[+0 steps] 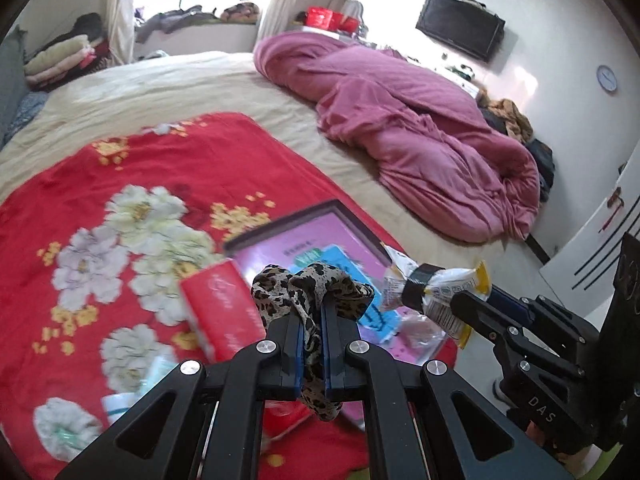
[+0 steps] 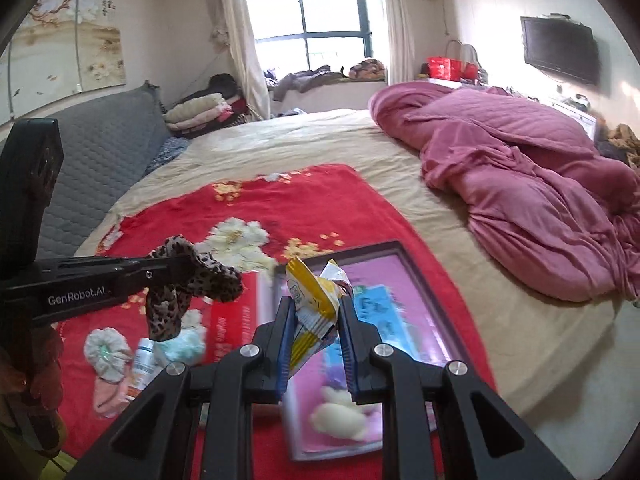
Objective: Organize soft objects
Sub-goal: 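Carry the scrunchie and snack packet with both tools onto the pink book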
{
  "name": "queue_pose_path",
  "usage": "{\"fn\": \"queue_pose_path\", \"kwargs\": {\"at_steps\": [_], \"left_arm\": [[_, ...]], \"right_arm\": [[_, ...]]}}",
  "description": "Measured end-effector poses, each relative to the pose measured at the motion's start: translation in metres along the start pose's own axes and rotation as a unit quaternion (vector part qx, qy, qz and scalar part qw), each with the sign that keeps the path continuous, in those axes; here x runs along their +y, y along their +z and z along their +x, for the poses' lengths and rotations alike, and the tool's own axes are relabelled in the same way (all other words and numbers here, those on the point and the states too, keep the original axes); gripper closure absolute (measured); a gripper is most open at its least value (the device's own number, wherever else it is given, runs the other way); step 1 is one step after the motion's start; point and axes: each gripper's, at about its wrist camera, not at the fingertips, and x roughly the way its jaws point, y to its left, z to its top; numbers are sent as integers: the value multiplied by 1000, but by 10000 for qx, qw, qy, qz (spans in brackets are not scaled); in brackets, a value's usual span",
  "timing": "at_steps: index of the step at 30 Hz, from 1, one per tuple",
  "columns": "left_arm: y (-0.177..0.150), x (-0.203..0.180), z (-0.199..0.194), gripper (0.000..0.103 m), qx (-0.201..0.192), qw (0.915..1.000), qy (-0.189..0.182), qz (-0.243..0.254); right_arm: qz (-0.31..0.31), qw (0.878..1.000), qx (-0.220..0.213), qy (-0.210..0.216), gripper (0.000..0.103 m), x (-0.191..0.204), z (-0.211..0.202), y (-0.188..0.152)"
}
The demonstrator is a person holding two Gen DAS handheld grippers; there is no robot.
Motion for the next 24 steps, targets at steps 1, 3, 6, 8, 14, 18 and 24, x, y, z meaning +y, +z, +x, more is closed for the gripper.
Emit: {"fn": "queue_pose_path", "kwargs": {"at_steps": [1,3,6,8,14,18,24], "left_arm": [[-1,-4,6,96,54,10000,10,20],[-3,-12,20,96,156,9998,43,62],[-6,-20,39,96,297,9994,122,125],[-7,-24,50,96,357,9991,183,163],[-11,-33,76,96,563,9975,285,311],[-15,-36,89,96,649,9968,307,358],[-24,-40,108,96,807,9953,326,432]], "right_arm": [[16,10000,23,-6,81,-5,2,0],[28,10000,51,-35,81,-17,4,-2],[50,9999,119,-61,81,-30,11,-6],[92,9998,132,-64,81,-38,15,-11],[209,9995,243,-64,81,-55,29,-22],[248,9992,300,-35,81,-60,35,-31],[347,9985,429,-16,81,-64,47,-42]]}}
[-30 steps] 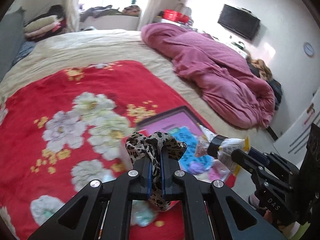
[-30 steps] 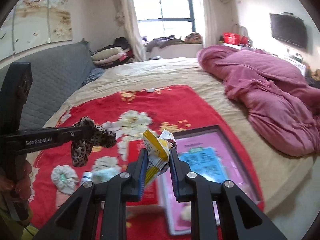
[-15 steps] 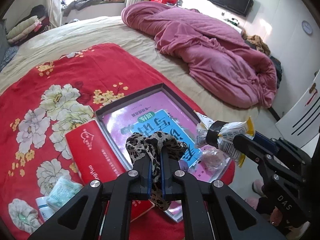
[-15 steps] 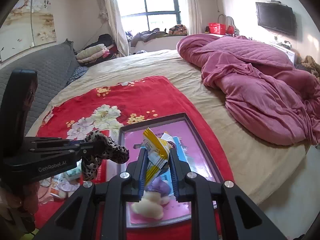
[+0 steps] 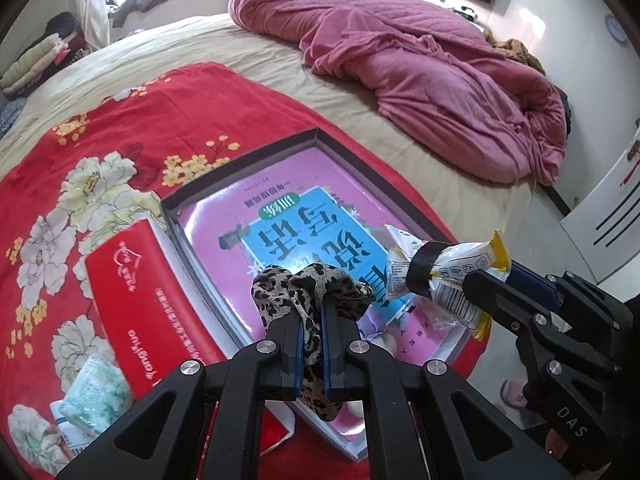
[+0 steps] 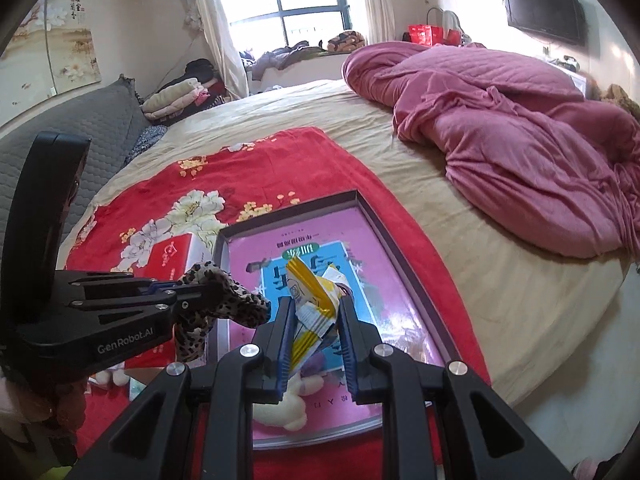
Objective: Organize soft objects
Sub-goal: 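Carry the scrunchie and snack packet with both tools onto the pink book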
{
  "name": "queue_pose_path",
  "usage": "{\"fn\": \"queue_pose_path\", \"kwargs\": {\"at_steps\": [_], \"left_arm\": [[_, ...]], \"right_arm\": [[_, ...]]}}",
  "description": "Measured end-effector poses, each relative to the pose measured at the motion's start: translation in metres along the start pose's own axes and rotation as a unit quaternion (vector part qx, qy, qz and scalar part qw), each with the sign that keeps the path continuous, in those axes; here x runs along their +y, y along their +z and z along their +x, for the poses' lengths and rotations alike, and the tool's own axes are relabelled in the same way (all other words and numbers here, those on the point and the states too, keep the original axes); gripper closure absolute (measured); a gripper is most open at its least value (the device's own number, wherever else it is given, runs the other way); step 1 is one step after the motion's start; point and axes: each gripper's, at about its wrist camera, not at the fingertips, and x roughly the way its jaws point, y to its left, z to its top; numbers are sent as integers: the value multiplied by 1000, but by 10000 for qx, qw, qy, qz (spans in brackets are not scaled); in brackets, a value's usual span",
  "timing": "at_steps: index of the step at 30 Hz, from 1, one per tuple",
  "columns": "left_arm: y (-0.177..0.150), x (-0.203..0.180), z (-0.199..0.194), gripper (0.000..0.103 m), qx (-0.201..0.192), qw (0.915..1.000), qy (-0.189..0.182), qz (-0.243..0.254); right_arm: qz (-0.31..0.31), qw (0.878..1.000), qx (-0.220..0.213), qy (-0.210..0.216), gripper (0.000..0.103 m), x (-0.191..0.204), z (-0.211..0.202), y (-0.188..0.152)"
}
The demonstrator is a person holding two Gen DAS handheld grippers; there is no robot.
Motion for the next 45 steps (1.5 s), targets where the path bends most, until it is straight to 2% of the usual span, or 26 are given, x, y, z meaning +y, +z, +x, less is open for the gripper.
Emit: {"fn": "queue_pose_path", "kwargs": {"at_steps": [10,20,28,37,45], "left_arm": [[-7,-9,26,96,261,9995,55,149],[-16,-13,35,96,346,9992,10,207],[-16,-5,32,96,369,9993,-44,93],[-16,0,44,96,513,9987,40,-7],[-14,-6,50,95,581,9982,67,90]], "right_arm": [[146,9994,325,14,81,-14,20,-24],[93,9988,475,-29,81,-21,19,-42],[-56,9962,829,-246,81,-17,38,-42],[-259,9940,1036,-214,81,-16,58,-33],[-84,9932,1155,-158,80,-30,66,-40]]}}
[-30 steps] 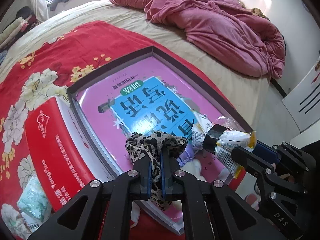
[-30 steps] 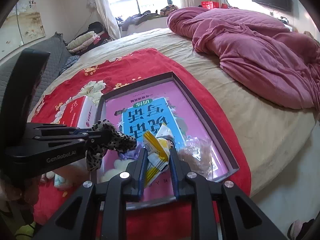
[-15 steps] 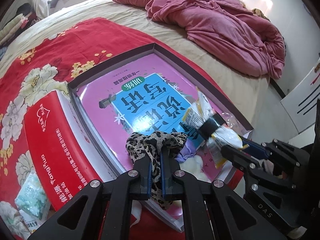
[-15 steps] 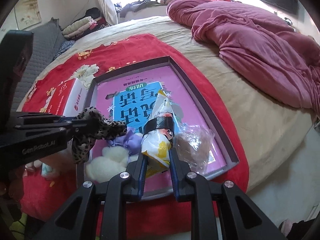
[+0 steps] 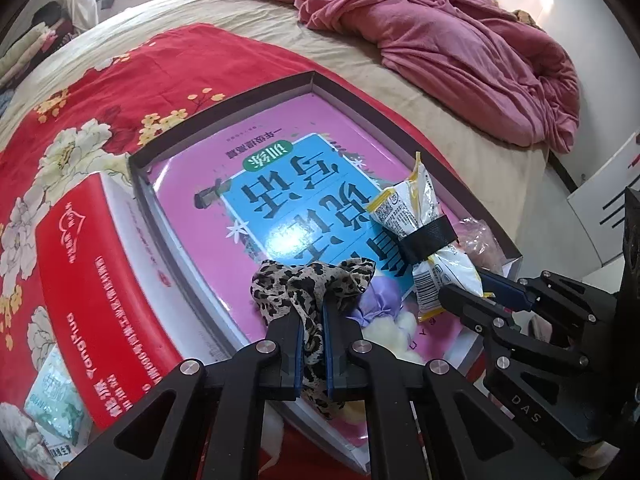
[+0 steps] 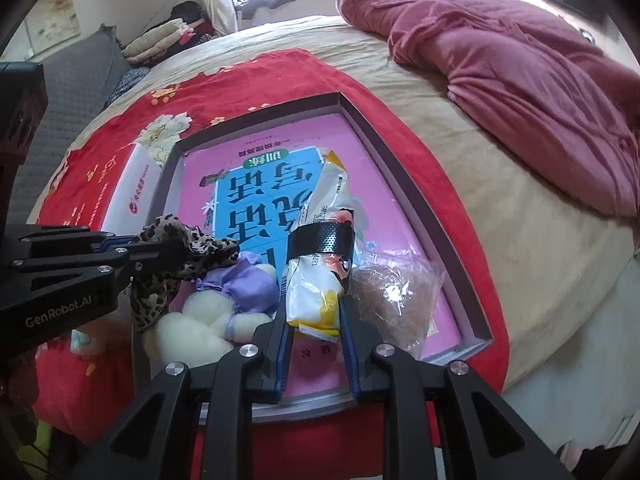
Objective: Organize soft objects
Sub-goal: 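Carry the scrunchie and snack packet with both tools onto the pink book, then open both tools to release the scrunchie and packet in the box lid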
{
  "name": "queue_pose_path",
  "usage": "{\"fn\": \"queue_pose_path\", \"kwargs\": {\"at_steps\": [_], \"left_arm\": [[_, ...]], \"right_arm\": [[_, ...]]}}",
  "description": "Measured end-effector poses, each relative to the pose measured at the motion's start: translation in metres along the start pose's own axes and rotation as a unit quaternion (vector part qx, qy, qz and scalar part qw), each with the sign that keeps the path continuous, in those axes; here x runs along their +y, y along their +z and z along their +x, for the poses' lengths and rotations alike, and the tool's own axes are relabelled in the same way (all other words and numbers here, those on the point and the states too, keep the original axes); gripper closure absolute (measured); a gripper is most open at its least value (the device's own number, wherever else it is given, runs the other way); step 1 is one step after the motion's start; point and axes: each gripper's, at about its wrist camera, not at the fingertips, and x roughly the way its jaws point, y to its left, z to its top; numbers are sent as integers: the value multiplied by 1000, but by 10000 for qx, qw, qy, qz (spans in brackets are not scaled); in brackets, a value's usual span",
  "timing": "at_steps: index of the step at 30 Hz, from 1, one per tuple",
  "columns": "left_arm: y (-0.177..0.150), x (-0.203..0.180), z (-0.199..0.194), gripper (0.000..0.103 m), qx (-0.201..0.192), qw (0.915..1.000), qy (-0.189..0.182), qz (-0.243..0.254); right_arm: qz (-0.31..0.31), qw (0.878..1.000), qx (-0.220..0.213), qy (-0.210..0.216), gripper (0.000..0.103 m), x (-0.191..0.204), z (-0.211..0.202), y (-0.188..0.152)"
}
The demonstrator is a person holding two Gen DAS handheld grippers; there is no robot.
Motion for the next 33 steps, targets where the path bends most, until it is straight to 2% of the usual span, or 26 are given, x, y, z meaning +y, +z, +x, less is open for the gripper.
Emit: {"fn": "queue_pose_path", "kwargs": {"at_steps": [7,15,23,27,33], "left_arm": [[2,-3,6,95,60,9999,-83,-35],[5,-5,11,93,91,9998,-202,-29],[7,-6,12,83,122,9996,-246,-49],[7,-7,11,78,107,9994,-317,-31],[9,-6,6,65,69,9989,-450,-68]], "right_arm": [[36,10000,31,77,80,-6,-4,-3],[-22,9999,-35,-115,78,-6,-10,-1],[-60,9996,-138,-251,77,-4,-17,7],[-2,9994,-263,-234,65,-4,-24,11],[53,9992,-243,-320,64,-4,-26,14]]}}
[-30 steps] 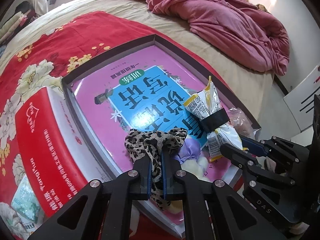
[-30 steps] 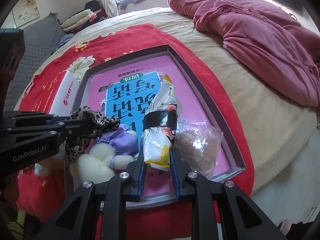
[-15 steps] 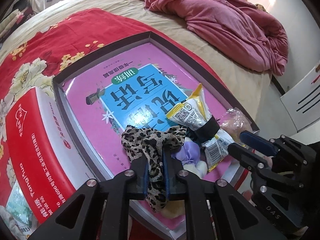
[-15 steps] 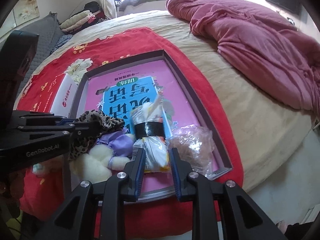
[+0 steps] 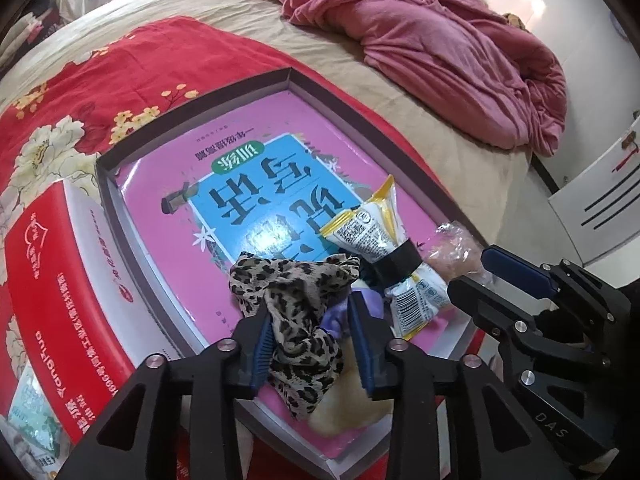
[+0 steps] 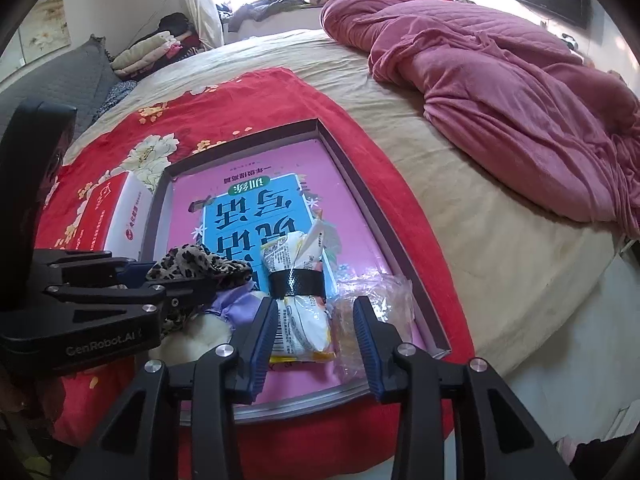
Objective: Organize soft objects
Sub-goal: 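Open both tools to release the scrunchie and packet in the box lid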
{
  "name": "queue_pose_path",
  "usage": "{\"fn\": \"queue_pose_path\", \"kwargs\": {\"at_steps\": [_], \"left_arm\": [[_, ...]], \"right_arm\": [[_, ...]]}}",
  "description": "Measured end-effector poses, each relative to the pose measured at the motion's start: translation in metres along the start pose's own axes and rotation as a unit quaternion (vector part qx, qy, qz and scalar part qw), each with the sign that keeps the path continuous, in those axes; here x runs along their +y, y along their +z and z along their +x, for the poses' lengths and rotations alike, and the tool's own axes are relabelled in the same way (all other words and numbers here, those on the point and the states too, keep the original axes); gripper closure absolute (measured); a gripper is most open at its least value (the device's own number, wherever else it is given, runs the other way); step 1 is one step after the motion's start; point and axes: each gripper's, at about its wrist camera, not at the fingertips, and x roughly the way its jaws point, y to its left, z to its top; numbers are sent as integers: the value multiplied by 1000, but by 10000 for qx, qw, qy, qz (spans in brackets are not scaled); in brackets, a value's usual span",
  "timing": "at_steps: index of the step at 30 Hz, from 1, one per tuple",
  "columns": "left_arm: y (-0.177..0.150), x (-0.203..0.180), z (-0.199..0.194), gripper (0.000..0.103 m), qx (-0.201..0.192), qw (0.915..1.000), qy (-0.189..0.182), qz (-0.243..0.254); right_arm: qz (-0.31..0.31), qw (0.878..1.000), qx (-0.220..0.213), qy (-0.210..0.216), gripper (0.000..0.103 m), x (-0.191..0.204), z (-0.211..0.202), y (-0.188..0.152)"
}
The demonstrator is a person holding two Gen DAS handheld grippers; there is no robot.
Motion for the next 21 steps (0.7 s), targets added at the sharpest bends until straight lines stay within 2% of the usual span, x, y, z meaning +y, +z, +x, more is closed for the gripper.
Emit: {"fn": "queue_pose_path", "kwargs": {"at_steps": [2,4,12,15,21], "left_arm": [[0,2,-6,56,-65,10000,-31,-69],[1,4,-13,46,-134,9998,-32,-107],[0,18,-49,43,-431,9986,-13,-320],[-4,20,-69,34,-624,9976,-1,-303],[-14,26,-101,33,-889,9954,84,-347]], "right_arm": [[9,10000,-18,-48,62,0,-2,1],[23,10000,-36,-84,57,-1,-5,1],[1,9998,-131,-136,54,3,-19,6],[19,9998,-174,-107,46,7,-24,8],[-47,9992,-341,-178,45,20,-38,13]]}}
